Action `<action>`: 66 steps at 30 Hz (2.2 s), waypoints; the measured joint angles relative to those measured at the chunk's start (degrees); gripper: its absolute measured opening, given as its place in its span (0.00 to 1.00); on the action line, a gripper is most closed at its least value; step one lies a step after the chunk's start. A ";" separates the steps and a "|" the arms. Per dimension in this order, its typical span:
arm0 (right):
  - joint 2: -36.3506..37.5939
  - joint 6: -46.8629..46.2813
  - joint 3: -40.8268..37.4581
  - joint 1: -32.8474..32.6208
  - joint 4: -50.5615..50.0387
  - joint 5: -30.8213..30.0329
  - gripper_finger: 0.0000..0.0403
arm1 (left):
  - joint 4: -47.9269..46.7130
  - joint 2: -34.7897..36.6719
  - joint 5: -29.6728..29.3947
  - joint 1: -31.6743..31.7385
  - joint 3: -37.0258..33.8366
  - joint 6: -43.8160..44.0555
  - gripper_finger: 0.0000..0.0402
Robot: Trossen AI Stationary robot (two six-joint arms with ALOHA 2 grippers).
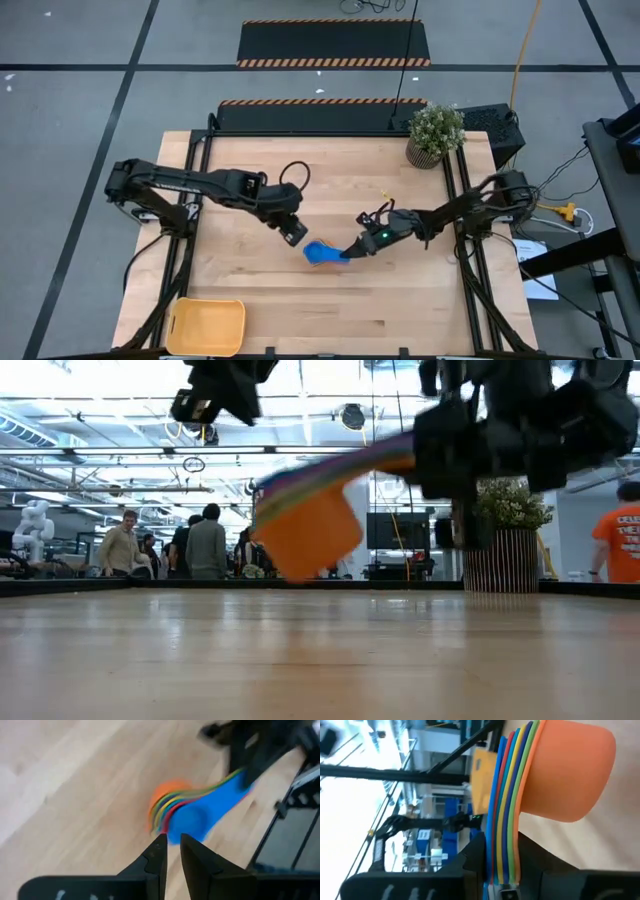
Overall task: Nest measuring cups in basket
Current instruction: Put the stacked measuring cups into the yellow bin
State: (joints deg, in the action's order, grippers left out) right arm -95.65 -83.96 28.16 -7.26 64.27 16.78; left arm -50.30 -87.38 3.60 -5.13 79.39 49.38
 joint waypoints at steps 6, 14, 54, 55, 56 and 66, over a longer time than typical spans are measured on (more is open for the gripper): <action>9.13 1.41 0.02 -1.70 -7.02 -0.03 0.15 | -7.20 1.17 6.36 -4.58 -0.06 1.61 0.14; 20.88 3.50 0.06 -2.98 -17.14 -0.05 0.15 | -10.19 1.32 7.12 -17.50 -0.15 -2.29 0.21; 31.64 -0.44 0.17 -2.98 -19.56 -1.95 0.15 | -0.28 1.14 -6.59 -41.17 -21.18 -0.23 0.71; 31.64 -0.44 0.17 -2.98 -19.54 -2.05 0.15 | 1.12 1.14 -6.09 -41.18 -21.85 -0.86 0.71; 31.64 -0.44 0.17 -2.98 -19.56 -2.17 0.15 | 2.74 1.14 -4.99 -41.22 -22.78 -1.07 0.71; 31.64 0.55 0.17 -2.95 -19.66 -3.61 0.15 | 8.37 1.14 -3.28 -42.05 -30.20 1.67 0.67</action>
State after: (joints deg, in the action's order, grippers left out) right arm -64.01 -83.41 28.34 -10.21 44.61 13.17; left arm -41.93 -86.24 0.32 -47.18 49.19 51.05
